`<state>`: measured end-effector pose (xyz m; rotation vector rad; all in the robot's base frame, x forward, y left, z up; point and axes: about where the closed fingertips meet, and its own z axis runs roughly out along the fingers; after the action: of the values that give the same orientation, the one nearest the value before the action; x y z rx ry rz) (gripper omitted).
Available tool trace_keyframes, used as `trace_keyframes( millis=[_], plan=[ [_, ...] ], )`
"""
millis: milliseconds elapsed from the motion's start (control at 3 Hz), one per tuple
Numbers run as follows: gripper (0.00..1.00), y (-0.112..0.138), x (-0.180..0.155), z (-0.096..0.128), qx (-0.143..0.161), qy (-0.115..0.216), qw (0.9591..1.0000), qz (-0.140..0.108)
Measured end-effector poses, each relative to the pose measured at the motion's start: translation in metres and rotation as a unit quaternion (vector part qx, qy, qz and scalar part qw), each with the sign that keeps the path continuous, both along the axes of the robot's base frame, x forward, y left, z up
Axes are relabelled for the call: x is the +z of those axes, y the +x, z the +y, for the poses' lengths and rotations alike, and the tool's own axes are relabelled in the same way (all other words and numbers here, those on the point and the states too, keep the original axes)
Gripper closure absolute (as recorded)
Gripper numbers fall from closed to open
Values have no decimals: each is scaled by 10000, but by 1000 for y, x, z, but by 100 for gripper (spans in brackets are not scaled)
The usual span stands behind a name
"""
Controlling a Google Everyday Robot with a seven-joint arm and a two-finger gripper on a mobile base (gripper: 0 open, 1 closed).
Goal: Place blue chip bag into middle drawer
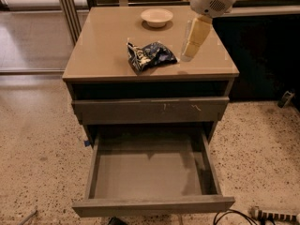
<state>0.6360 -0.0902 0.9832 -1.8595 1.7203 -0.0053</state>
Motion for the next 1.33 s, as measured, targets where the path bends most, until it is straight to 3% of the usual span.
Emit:
trace_keyframes(
  millis=[333, 667, 1333],
  plan=[
    [0, 35, -19, 23, 140, 68, 9999, 40],
    [0, 65, -53, 40, 56, -93, 9997, 239],
    [0, 94, -107, 46, -130, -323, 9969, 703]
  ],
)
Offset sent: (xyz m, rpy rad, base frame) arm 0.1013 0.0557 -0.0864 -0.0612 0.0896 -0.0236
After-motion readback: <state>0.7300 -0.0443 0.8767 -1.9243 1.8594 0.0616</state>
